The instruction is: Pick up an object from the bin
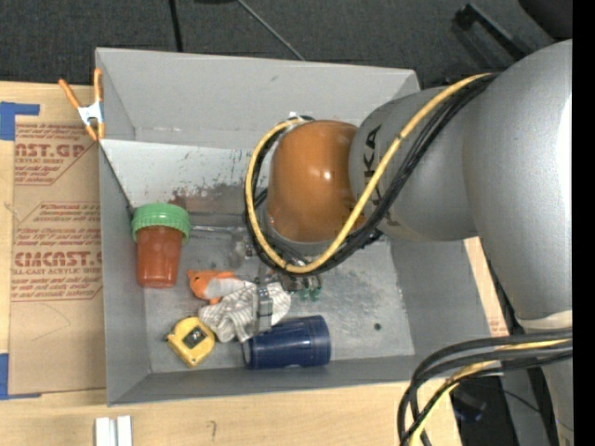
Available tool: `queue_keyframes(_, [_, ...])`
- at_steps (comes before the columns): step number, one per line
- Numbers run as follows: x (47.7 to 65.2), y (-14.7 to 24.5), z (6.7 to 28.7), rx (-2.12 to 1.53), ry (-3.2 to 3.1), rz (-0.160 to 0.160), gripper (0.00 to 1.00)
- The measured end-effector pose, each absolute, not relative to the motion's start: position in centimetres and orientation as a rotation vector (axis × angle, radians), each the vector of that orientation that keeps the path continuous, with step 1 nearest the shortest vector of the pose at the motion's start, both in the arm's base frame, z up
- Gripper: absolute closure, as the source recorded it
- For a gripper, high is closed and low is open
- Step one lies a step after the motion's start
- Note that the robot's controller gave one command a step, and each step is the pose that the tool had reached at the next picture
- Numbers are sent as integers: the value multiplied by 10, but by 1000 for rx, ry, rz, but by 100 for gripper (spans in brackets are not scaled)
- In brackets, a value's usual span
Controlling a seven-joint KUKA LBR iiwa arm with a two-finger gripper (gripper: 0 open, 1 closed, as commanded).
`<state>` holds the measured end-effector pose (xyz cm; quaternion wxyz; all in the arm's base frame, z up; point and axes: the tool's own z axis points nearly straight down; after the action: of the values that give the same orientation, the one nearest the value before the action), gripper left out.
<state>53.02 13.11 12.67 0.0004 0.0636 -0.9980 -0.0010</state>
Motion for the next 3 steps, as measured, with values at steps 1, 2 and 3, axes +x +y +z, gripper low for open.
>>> queue_keyframes(1, [512, 122, 99, 62, -3147, -1, 0])
queue_keyframes(2, [507, 144, 73, 194, -3146, -6, 100])
queue_keyframes(3, [507, 144, 72, 194, -3146, -6, 100])
